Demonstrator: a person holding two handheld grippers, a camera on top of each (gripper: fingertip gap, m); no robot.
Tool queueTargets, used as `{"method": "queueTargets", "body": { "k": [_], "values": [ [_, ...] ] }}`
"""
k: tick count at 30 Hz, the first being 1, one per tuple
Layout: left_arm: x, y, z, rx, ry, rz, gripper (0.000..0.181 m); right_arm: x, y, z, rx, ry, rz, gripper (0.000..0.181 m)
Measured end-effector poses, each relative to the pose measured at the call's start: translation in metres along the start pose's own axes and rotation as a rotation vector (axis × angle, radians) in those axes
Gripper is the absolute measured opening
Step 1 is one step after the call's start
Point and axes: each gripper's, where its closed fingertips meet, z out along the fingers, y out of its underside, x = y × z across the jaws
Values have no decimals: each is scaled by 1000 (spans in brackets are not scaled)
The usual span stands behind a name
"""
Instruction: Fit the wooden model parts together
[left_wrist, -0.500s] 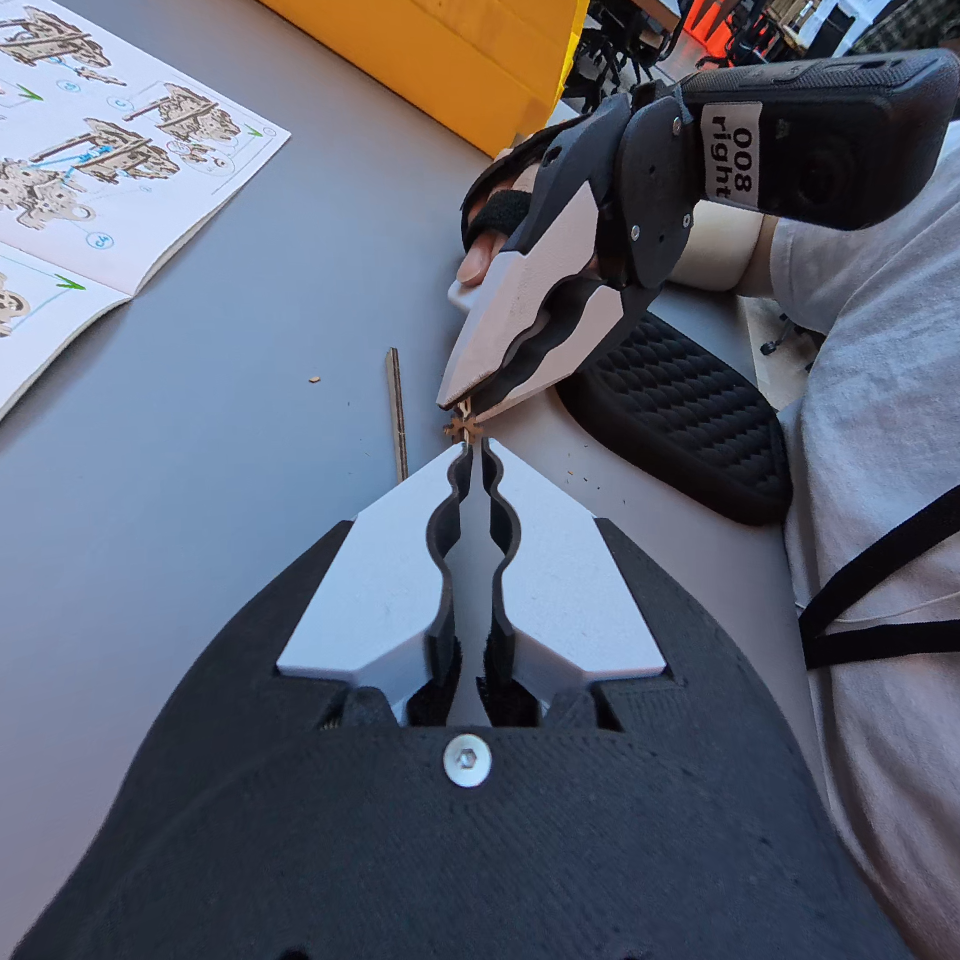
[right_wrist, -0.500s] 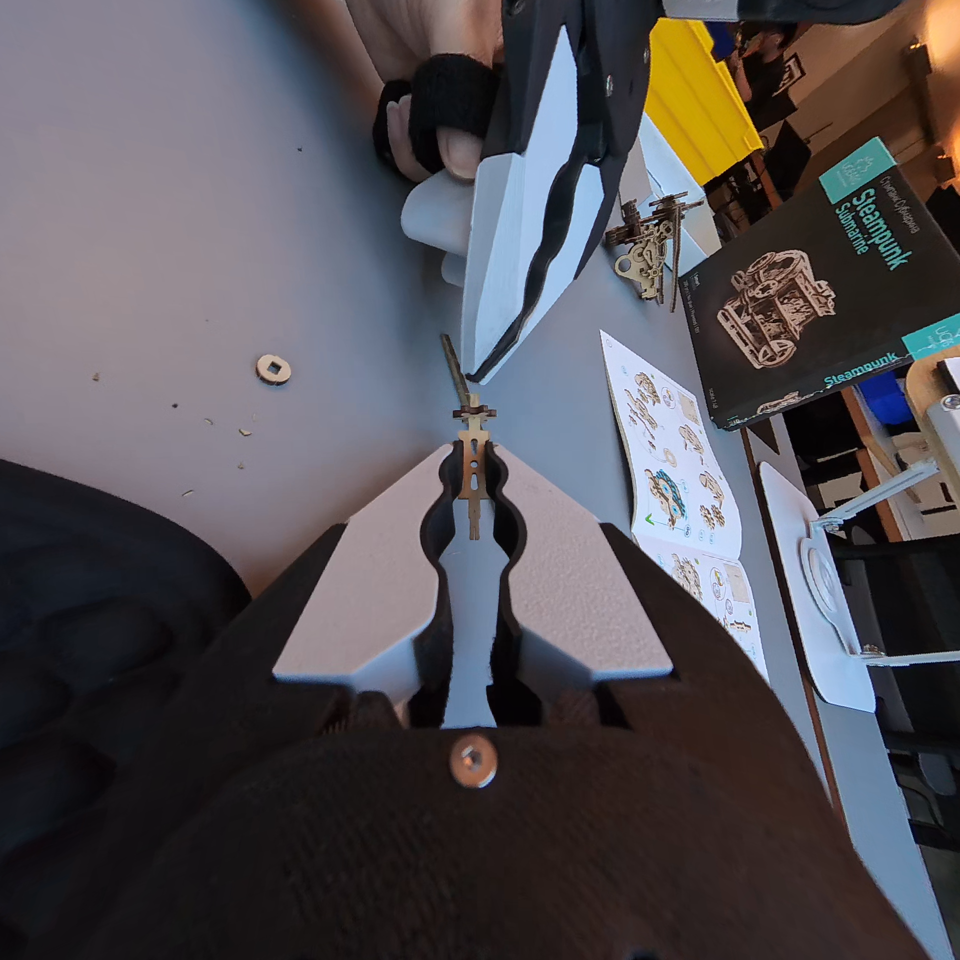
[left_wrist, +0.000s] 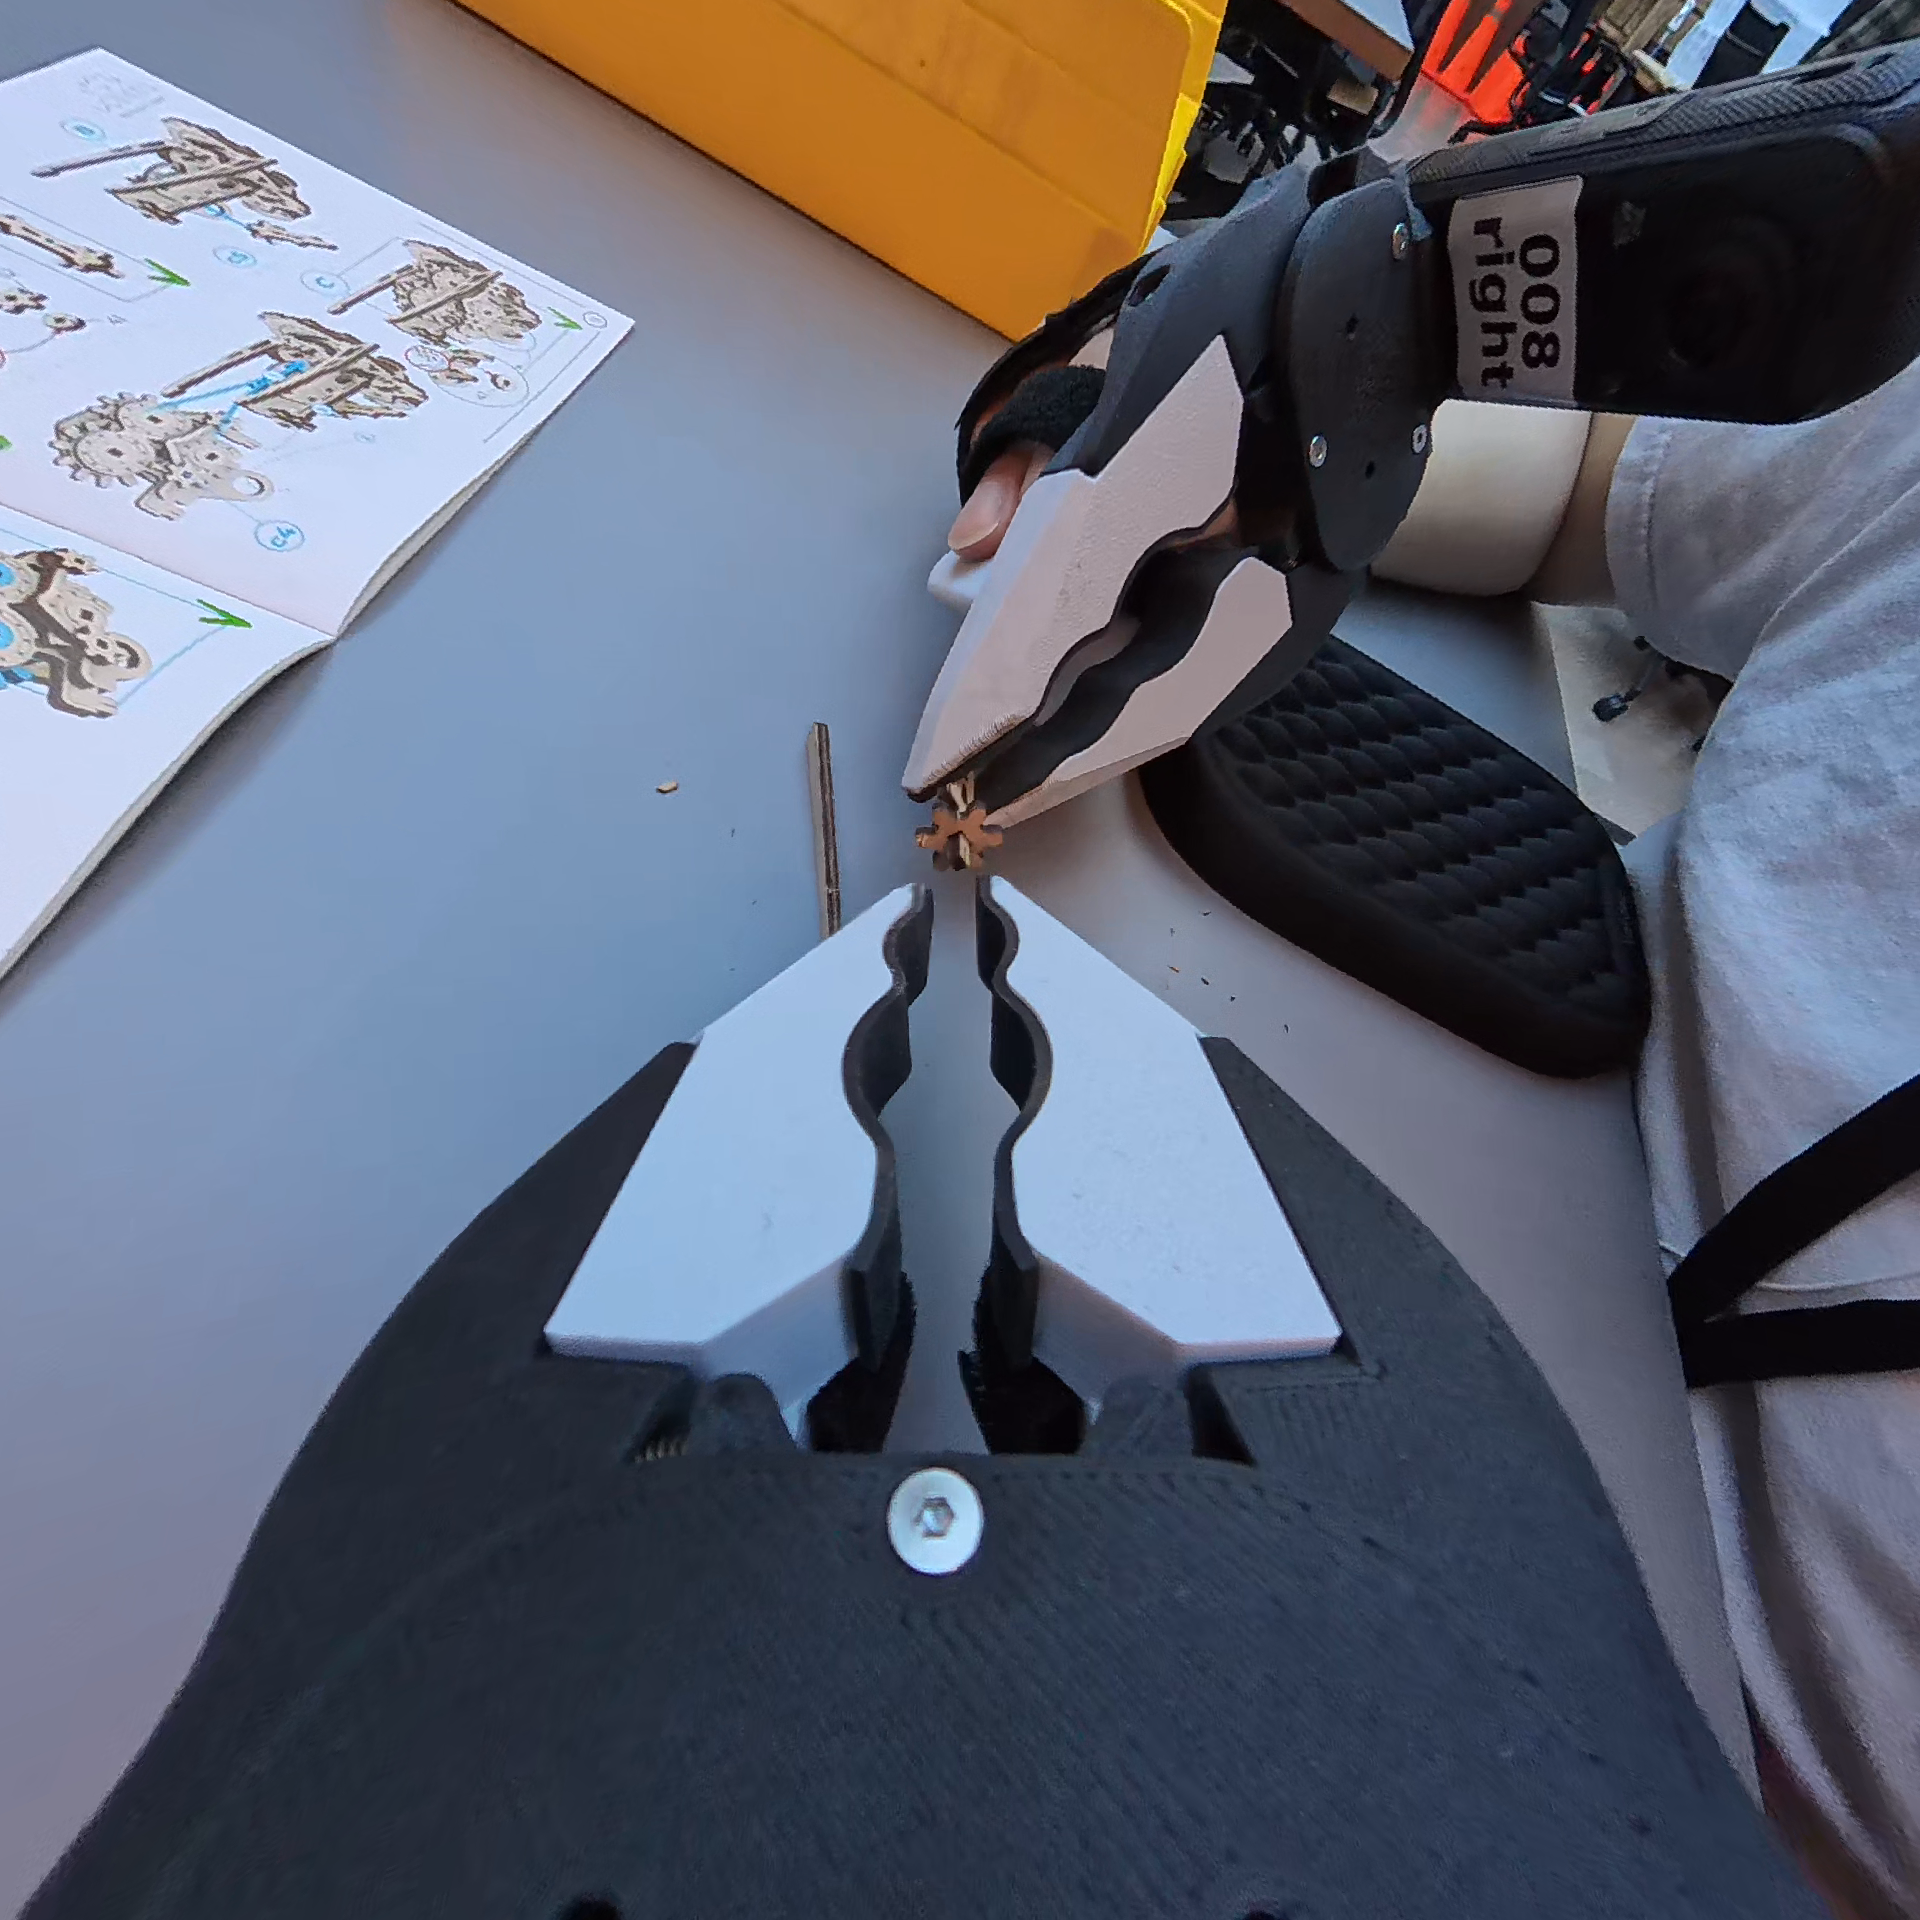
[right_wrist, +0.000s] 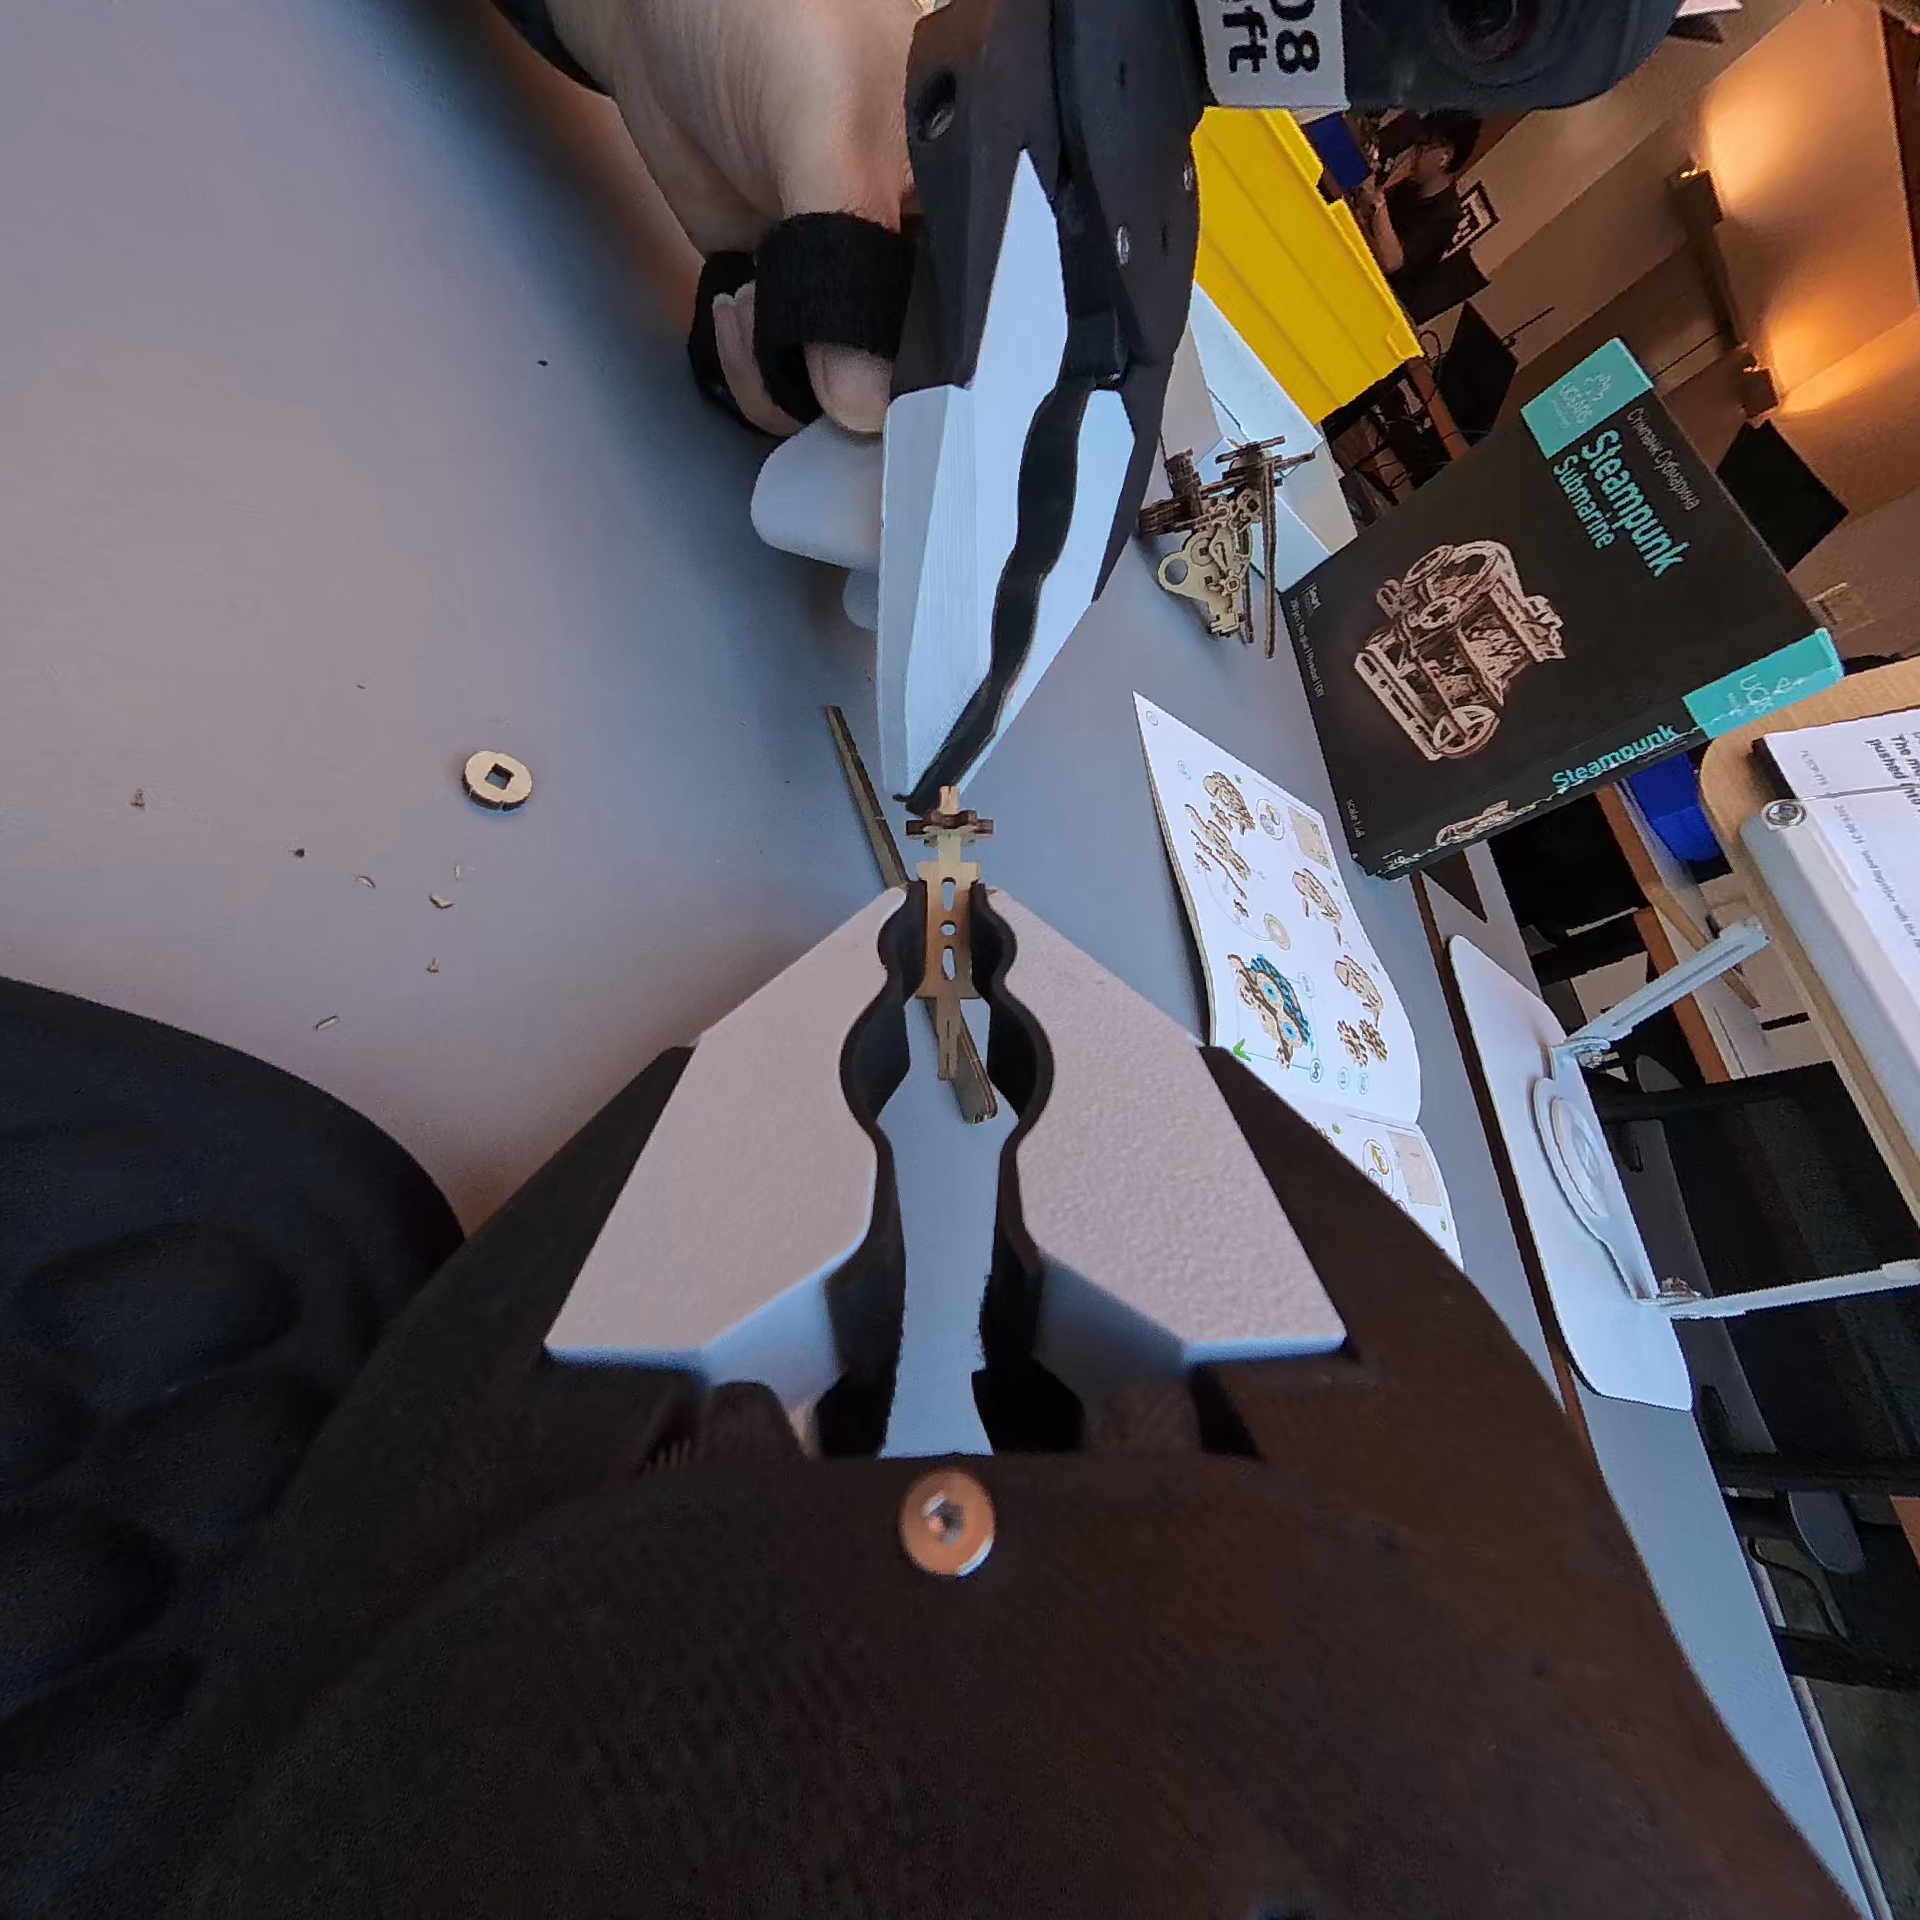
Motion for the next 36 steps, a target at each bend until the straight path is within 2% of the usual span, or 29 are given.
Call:
{"method": "queueTargets", "body": {
  "k": [8,15,19,36],
  "values": [
    [5,-3,1,20,20,18,3,-9,-2,2,-5,-28,-42,6],
    [5,6,5,-42,13,3,1,-18,4,5,-43,-82,-10,5],
    [5,12,5,-74,26,-21,1,-22,5,7,-57,-74,-54,6],
    [0,12,6,-76,-26,16,3,-14,7,7,-72,-34,-25,6]
  ]
}}
